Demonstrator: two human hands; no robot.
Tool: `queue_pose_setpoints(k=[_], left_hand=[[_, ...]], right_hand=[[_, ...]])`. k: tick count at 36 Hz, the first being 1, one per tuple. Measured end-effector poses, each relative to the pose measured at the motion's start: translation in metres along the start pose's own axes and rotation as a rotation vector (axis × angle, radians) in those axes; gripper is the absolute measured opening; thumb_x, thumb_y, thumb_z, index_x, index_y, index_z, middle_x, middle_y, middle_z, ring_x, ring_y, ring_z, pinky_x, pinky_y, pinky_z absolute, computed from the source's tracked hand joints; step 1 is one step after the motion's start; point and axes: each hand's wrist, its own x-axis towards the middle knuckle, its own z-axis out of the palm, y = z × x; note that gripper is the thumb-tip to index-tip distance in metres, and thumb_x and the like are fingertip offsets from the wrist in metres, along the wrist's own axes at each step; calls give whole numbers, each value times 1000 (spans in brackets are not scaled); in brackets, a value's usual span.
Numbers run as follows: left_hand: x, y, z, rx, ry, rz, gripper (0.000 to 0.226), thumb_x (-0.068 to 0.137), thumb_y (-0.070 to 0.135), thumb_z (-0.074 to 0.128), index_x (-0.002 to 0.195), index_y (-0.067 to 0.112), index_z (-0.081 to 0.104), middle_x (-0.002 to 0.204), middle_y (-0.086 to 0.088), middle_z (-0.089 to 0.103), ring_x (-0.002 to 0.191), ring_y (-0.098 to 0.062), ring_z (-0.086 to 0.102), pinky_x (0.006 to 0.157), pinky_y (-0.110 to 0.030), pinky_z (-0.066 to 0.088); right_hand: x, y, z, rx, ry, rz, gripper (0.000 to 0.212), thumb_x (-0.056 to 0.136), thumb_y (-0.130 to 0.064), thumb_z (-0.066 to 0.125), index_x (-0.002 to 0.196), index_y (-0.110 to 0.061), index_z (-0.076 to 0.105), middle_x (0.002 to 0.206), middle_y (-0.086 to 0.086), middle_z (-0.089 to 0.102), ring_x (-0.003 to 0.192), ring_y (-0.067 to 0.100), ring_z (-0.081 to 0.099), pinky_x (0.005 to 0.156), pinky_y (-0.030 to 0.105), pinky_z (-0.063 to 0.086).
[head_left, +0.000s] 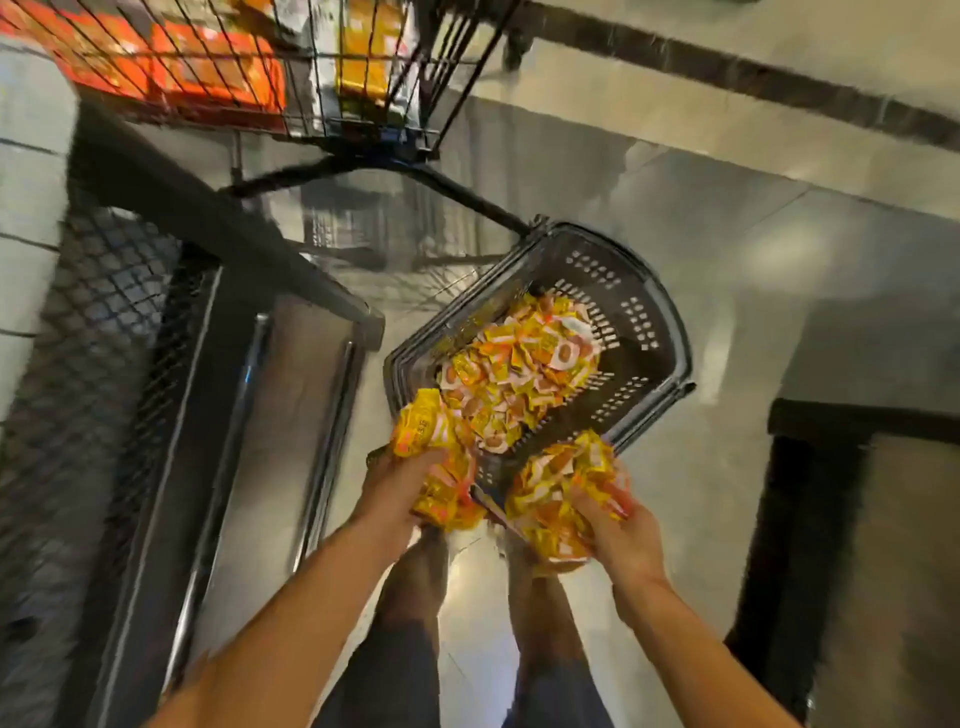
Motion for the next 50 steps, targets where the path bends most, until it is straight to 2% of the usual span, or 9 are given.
queue_pose_setpoints(k=[9, 17, 23, 29, 31, 34, 38, 47, 50], left_hand=[[150, -23, 59, 268, 18, 150, 46, 85, 11, 75, 130, 12, 63, 124, -15, 68, 116, -33, 64, 101, -54, 50], [282, -58, 103, 326, 37, 111, 44, 93, -1, 63, 130, 21, 59, 125, -10, 67, 113, -27, 65, 101, -45, 52], [321, -75, 101, 348, 104, 220, 49, 90, 5, 67, 136, 20, 58, 121, -1, 69, 113, -19, 65, 105, -42, 50], [350, -87, 93, 454, 269, 219, 54, 90, 4, 63, 140, 21, 52, 130, -7, 65, 121, -27, 60, 106, -43, 47], [356, -90, 96, 518, 316, 193, 63, 89, -1, 58, 147, 20, 43, 140, -8, 58, 129, -27, 54, 110, -39, 41], [357, -91, 104, 646, 330, 203, 73, 87, 3, 61, 153, 22, 34, 150, -13, 44, 137, -32, 43, 113, -37, 33], [344, -91, 107, 679, 302, 228, 86, 86, 6, 68, 157, 24, 24, 158, -12, 29, 146, -30, 29, 117, -35, 25], [255, -66, 79, 819, 135, 316, 84, 88, 2, 63, 158, 23, 22, 166, -8, 11, 152, -22, 15, 118, -22, 12], [209, -48, 77, 852, 83, 353, 78, 86, 5, 65, 155, 18, 30, 162, -9, 22, 150, -26, 23, 122, -33, 22]], right_hand=[[164, 26, 61, -347, -76, -136, 44, 89, -31, 78, 129, -16, 68, 123, 9, 72, 119, 33, 65, 103, 49, 50], [275, 60, 113, -585, -64, -96, 30, 92, -38, 68, 111, -16, 72, 105, 8, 73, 98, 30, 65, 73, 25, 35], [306, 75, 139, -336, -86, -88, 43, 92, -31, 73, 133, -27, 63, 127, 2, 69, 119, 24, 62, 106, 40, 48], [327, 97, 147, -405, -243, 7, 56, 101, -28, 61, 152, -26, 39, 134, -5, 59, 122, 19, 56, 99, 24, 47], [331, 102, 160, -405, -264, 41, 62, 97, -15, 66, 149, -22, 35, 128, -5, 58, 110, 16, 59, 80, 11, 51], [334, 109, 175, -440, -239, 32, 81, 86, -10, 78, 151, -11, 29, 147, 18, 47, 133, 36, 51, 106, 46, 49], [328, 104, 174, -421, -239, -2, 97, 81, -14, 82, 158, -11, 22, 162, 15, 32, 151, 31, 31, 121, 47, 32], [262, 44, 113, -759, -348, -242, 65, 91, -24, 67, 150, -21, 40, 145, 7, 53, 132, 31, 53, 105, 36, 45], [232, 15, 92, -947, -449, -315, 59, 95, -18, 61, 150, -22, 40, 141, 10, 57, 127, 33, 56, 98, 32, 44]])
